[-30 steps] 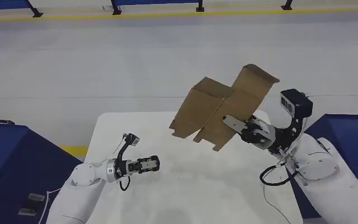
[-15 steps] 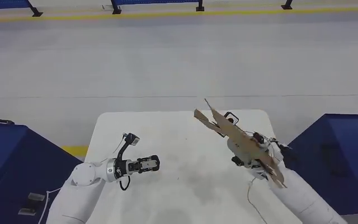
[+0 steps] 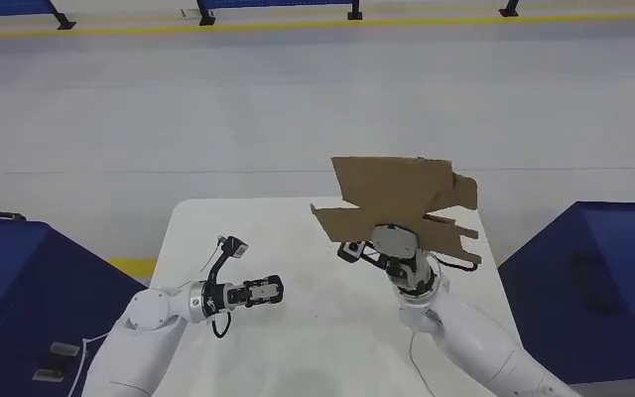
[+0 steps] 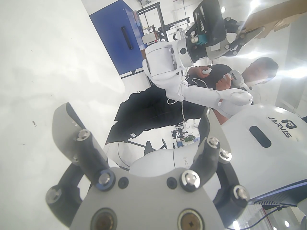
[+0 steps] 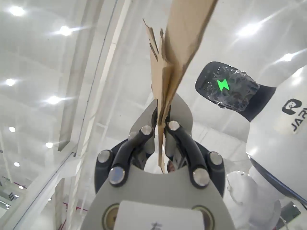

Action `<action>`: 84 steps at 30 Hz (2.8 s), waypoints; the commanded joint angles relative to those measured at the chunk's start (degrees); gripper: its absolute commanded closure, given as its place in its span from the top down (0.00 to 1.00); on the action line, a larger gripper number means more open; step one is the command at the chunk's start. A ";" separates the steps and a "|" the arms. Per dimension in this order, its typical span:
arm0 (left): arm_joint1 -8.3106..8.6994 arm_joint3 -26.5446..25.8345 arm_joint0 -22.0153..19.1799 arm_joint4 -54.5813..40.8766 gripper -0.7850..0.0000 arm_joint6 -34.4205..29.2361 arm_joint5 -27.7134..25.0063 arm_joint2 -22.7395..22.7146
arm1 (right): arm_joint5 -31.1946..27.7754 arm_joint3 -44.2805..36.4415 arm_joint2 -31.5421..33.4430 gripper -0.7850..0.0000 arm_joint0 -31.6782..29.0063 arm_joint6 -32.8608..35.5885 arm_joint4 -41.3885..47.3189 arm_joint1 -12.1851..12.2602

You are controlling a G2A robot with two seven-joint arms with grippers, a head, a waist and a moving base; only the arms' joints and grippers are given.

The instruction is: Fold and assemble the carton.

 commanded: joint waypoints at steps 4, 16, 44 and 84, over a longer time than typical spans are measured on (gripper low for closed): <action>0.00 0.00 0.00 0.00 1.00 0.00 0.00 0.00 | -8.25 1.34 1.41 0.00 0.21 2.58 -10.88 -1.02; 0.00 0.00 0.00 0.00 1.00 0.00 0.00 0.00 | -40.82 -2.81 24.95 0.00 -1.64 9.72 -53.92 2.29; 0.43 -7.10 1.82 -10.04 1.00 4.66 7.45 -3.81 | -35.65 7.70 29.81 0.00 -2.78 6.05 -87.84 4.36; 0.38 -10.62 4.10 -12.98 0.00 0.14 7.69 -0.05 | -34.34 12.73 24.27 1.00 0.93 -0.34 -83.65 2.40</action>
